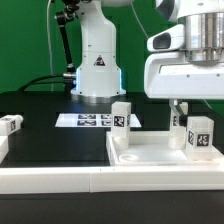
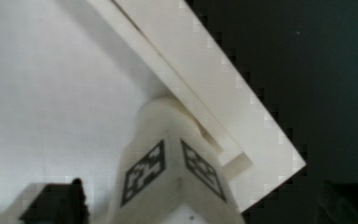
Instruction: Assemble square table
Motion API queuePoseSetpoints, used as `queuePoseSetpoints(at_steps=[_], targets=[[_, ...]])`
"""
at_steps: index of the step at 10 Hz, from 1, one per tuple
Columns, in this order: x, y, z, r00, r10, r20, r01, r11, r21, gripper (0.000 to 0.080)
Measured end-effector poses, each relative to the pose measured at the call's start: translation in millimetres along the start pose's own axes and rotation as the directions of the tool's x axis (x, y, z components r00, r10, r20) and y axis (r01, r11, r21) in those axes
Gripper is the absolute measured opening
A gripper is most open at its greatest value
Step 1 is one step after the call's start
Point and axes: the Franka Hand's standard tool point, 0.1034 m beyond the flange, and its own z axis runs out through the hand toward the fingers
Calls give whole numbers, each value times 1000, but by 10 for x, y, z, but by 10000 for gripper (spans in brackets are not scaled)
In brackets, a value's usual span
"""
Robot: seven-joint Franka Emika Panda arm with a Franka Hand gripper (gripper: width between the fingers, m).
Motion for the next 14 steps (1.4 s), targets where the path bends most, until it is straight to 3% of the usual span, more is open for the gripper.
queuePoseSetpoints(at_steps=[3, 5, 8, 10, 12, 14], targets=[[71, 43, -13, 955, -296, -6, 296, 955, -4, 649], [63, 43, -8, 928, -372, -6, 372, 928, -8, 649], [66, 47, -8, 814, -580, -4, 580, 814, -40, 649], [69, 50, -8, 809, -588, -4, 587, 808, -41, 619], [70, 51, -8, 818, -575, -5, 574, 818, -41, 288], [72, 53, -9, 830, -557, -6, 557, 830, -41, 289]])
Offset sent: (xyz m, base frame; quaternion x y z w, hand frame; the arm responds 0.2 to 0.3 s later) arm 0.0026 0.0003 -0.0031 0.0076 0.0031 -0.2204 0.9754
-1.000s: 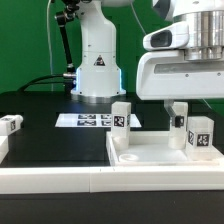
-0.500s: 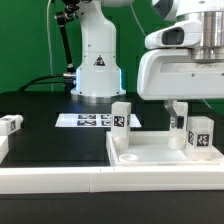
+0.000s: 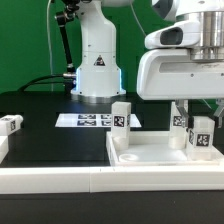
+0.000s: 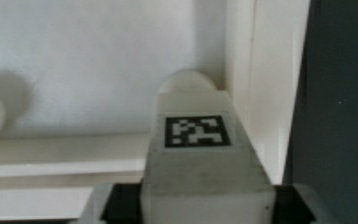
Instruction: Assemble square table
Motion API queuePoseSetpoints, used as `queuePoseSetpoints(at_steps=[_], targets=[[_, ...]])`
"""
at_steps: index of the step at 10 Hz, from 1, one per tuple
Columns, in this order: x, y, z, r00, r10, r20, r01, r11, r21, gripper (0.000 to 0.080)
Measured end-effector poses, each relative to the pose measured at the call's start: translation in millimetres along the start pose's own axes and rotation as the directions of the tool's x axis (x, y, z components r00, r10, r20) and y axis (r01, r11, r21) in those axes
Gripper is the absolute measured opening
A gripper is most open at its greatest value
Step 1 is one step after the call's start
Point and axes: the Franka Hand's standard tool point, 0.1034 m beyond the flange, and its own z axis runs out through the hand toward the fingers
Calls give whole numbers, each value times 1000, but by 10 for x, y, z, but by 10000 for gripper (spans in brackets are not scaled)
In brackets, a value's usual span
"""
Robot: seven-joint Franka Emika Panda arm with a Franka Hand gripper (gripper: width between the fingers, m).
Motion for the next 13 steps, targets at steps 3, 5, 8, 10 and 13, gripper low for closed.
queuePoseSetpoints(at_steps=[3, 5, 8, 10, 13], targets=[[-11, 12, 1, 967, 254, -1, -254, 967, 2, 289], [-16, 22, 0, 873, 487, -8, -487, 873, 2, 289], [-26, 26, -4, 658, 753, -9, -753, 658, 3, 290], [-34, 1, -4, 501, 865, -7, -865, 501, 5, 290], [-36, -7, -19, 290, 957, -18, -957, 290, 1, 291]])
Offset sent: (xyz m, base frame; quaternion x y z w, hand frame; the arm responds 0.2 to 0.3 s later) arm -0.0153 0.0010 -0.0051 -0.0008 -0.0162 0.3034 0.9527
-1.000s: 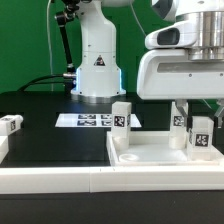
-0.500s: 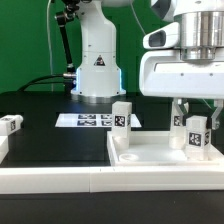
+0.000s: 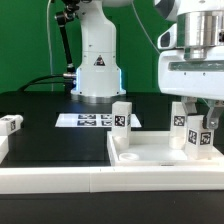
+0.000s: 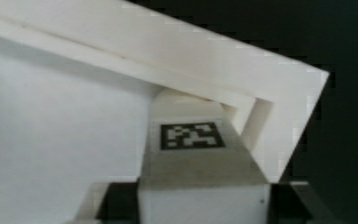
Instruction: Assemble square table
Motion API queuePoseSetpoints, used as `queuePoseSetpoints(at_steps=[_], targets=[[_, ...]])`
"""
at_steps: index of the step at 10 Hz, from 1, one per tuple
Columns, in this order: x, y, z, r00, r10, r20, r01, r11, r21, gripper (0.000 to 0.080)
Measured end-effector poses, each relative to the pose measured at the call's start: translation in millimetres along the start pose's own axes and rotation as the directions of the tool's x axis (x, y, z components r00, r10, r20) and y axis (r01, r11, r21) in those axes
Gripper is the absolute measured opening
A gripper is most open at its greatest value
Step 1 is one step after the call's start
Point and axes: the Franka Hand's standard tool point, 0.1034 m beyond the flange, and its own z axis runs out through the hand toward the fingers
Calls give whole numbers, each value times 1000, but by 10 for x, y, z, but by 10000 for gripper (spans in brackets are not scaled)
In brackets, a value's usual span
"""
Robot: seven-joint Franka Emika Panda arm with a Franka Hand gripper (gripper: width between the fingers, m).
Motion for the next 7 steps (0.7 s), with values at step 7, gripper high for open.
queuePoseSetpoints(at_steps=[7], targets=[[10, 0, 6, 995, 102, 20, -102, 995, -1, 318]])
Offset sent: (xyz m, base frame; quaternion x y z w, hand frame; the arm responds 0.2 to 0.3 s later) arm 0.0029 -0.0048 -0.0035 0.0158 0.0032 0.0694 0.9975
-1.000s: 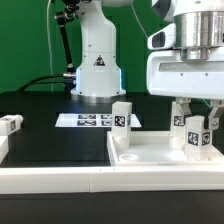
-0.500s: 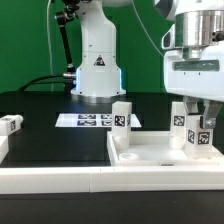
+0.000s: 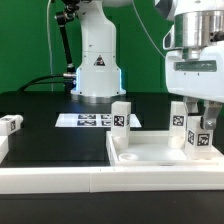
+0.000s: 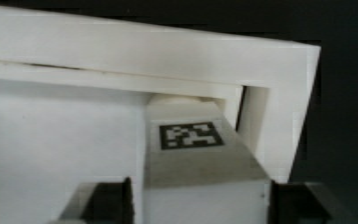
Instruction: Assemble square table
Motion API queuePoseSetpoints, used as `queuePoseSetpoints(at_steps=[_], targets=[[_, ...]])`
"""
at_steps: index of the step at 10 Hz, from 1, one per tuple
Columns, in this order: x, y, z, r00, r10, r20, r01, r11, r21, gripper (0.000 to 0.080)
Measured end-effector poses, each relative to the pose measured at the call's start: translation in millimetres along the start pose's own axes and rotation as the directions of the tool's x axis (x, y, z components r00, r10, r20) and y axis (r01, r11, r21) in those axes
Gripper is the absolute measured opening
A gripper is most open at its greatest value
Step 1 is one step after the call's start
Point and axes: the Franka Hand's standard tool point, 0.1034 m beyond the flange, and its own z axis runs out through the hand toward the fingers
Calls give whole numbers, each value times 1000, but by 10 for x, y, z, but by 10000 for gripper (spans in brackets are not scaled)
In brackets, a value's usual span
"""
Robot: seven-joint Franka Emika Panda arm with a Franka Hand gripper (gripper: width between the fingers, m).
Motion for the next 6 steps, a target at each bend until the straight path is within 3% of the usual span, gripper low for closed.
queuePoseSetpoints(at_steps=[1, 2, 3, 6], targets=[[0, 1, -1, 998, -55, 0, 55, 998, -2, 495], [0, 1, 2, 983, -183, -1, 183, 983, -2, 495], [-15, 3, 7, 962, -274, -2, 274, 962, -3, 615], [-18, 7, 22, 848, -530, -1, 530, 848, -5, 648]])
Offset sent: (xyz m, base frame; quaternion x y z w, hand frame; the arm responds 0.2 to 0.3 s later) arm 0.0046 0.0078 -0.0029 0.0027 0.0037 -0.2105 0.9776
